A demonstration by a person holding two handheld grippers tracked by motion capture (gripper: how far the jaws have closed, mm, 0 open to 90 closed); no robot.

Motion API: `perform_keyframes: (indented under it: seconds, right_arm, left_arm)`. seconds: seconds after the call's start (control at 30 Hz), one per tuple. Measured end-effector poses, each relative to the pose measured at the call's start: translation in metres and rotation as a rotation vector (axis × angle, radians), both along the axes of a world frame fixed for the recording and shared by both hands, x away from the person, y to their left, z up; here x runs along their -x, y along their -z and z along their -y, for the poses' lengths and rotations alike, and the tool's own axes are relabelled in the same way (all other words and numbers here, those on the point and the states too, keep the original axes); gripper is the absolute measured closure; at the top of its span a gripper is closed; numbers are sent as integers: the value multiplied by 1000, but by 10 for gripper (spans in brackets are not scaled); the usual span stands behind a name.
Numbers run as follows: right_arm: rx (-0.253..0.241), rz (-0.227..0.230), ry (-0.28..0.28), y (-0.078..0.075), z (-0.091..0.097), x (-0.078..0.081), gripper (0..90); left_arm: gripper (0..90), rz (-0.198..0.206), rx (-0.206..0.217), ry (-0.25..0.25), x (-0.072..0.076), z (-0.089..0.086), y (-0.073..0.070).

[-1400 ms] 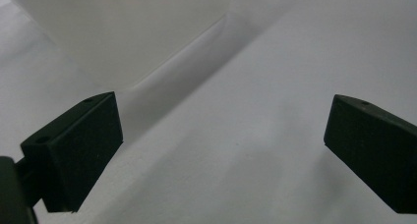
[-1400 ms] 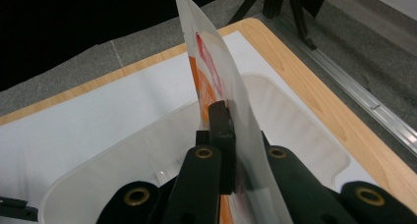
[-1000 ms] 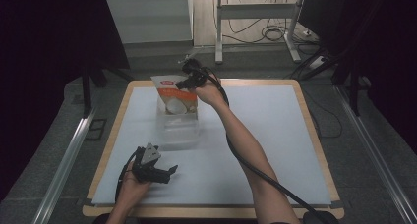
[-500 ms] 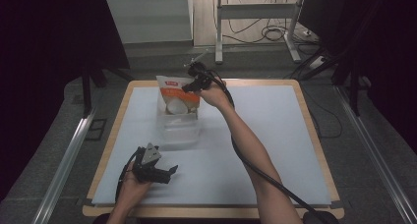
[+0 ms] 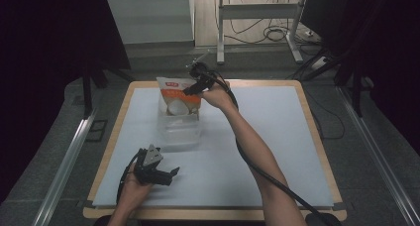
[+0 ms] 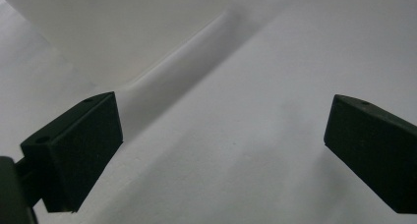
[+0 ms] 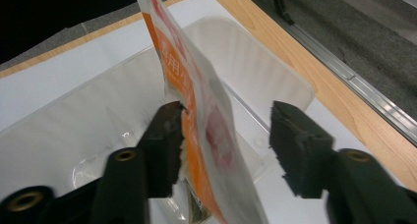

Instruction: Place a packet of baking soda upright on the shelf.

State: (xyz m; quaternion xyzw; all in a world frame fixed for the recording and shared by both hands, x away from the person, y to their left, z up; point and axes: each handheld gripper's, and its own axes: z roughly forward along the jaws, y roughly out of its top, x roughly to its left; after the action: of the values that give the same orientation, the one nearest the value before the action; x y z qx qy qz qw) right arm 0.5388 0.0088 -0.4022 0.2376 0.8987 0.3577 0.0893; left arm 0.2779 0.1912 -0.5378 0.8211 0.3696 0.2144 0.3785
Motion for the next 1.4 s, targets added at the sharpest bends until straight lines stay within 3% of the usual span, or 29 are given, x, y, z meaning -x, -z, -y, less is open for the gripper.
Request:
perform_keyframes:
  seconds: [0.17,0.53,1.4]
  right_arm:
    - [7,9,5,-3,1,2,356]
    - [14,80,25,-14,7,14,225]
    - [-5,101,29,-17,38,28,192]
  left_arm:
    - [12,0,-2,0,0,0,0]
    - [12,-1,-5,0,0,1,1]
    - [12,2,-11,3,0,2,1]
